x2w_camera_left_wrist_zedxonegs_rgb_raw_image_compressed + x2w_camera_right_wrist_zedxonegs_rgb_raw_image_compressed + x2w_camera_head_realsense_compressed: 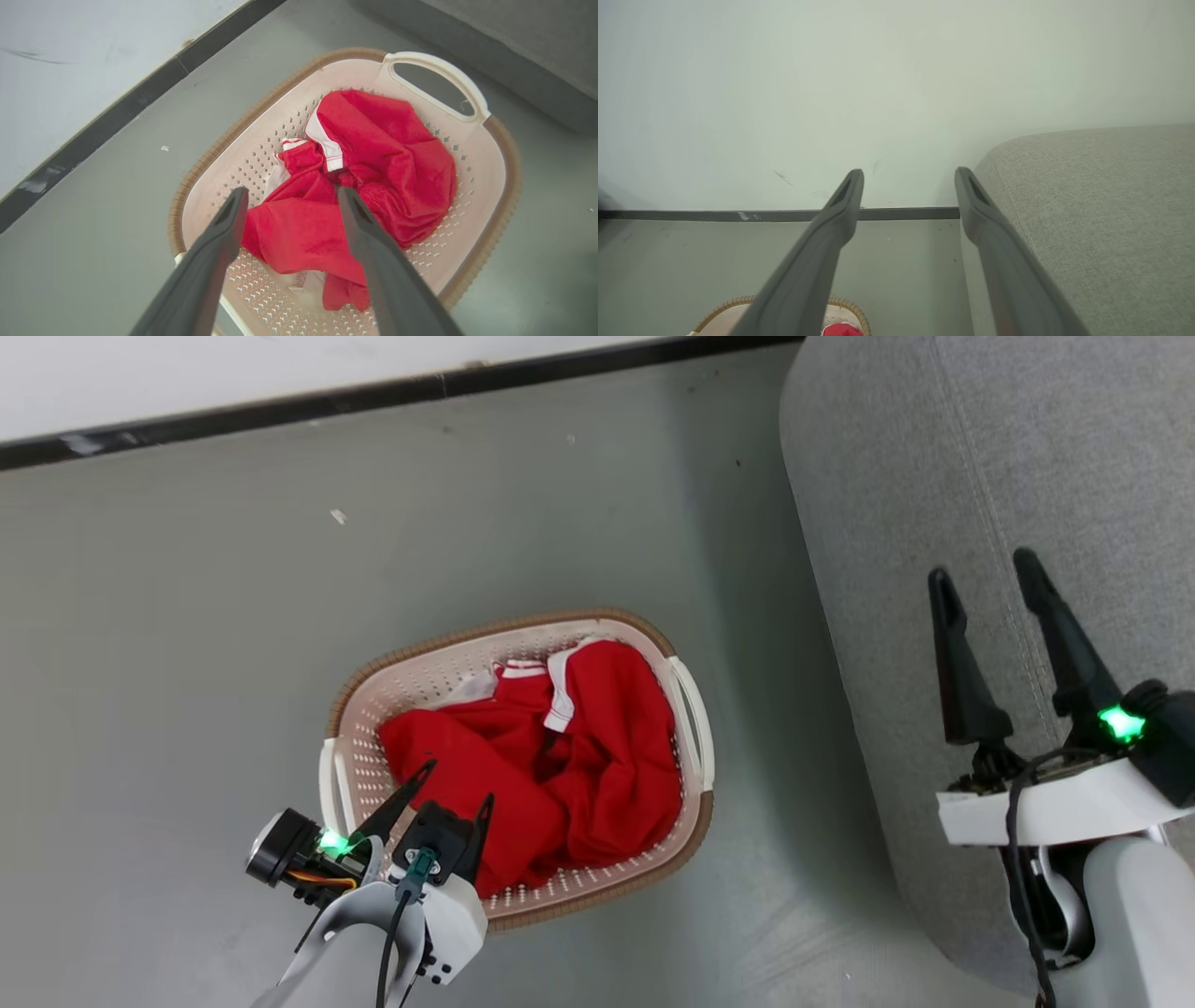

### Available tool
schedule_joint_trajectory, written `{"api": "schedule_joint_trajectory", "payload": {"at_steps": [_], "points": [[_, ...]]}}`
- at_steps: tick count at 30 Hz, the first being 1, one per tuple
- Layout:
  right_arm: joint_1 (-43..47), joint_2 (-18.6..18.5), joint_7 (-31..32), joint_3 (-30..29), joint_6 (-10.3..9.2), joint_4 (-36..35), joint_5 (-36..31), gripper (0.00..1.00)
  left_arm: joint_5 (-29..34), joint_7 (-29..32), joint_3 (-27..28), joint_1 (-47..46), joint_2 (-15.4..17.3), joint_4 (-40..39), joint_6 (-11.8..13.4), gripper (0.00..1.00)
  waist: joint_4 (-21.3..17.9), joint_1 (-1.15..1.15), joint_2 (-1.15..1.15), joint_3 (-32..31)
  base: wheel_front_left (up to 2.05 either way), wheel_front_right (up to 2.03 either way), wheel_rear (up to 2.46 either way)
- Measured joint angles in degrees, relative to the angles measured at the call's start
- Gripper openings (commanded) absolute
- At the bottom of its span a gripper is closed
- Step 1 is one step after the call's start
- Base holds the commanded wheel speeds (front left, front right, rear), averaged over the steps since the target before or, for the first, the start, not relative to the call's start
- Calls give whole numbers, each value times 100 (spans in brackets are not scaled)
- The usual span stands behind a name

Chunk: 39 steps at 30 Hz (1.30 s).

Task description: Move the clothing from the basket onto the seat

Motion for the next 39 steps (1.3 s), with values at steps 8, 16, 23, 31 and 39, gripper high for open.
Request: {"api": "schedule_joint_trajectory", "payload": {"at_steps": [8, 16, 23, 31, 39], "points": [[-472, -3, -41, 54, 0, -123, 138, 100, 181, -3, -59, -311, -7, 360, -31, 100, -231, 0, 0, 537, 0, 0, 0], [-979, -9, -42, 180, 0, -214, 303, 100, 249, -29, -44, -670, 85, 590, -14, 100, -458, 0, 0, 1025, 0, 0, 0], [-1339, -13, -42, 240, 0, -288, 517, 100, 268, -78, 21, -906, 124, 822, 62, 100, -637, 0, 0, 1412, 0, 0, 0], [-1695, -15, -42, 331, 0, -314, 664, 100, 335, -75, 57, -1233, 275, 1103, 187, 100, -825, 0, 0, 1798, 0, 0, 0], [-1926, -15, -42, 353, 0, -290, 829, 100, 349, 57, 176, -1494, 416, 1385, 288, 100, -1000, 0, 0, 2111, 0, 0, 0]]}}
